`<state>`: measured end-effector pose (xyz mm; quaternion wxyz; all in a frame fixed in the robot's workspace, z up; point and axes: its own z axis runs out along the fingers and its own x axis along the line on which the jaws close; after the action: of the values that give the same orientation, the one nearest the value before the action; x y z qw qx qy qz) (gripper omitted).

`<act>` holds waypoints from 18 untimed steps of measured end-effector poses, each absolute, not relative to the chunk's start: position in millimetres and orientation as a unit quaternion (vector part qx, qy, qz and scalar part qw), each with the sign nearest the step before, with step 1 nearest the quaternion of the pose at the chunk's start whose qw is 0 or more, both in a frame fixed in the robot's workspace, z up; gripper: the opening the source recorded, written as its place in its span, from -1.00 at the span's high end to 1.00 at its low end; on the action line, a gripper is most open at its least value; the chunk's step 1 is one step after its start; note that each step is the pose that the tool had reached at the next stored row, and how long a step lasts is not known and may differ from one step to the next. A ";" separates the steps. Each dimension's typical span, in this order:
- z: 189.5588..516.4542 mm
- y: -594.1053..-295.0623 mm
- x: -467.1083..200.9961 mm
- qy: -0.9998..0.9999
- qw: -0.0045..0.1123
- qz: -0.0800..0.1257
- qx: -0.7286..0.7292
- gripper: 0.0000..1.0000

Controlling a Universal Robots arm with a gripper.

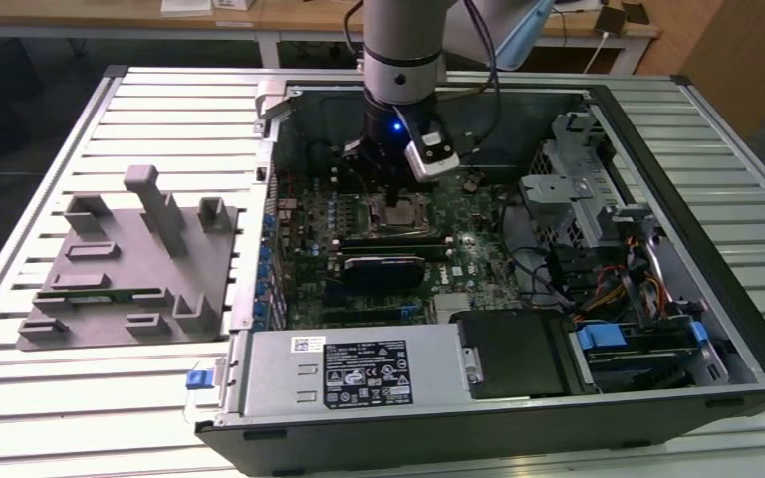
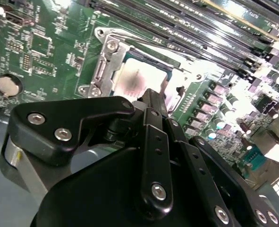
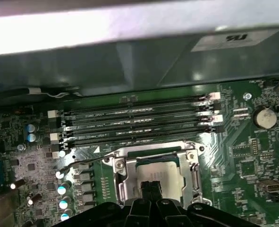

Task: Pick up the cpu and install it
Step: 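Close the cpu cover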

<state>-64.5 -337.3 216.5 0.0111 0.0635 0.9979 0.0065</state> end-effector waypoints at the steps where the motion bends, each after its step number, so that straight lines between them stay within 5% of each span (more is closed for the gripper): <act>1: 216.0 -338.3 -65.3 0.998 0.011 0.007 0.063 0.79; 18: 202.5 -341.1 -80.8 0.998 0.012 0.007 0.063 0.79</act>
<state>-80.8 -341.1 202.5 0.0118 0.0628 0.9979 0.0068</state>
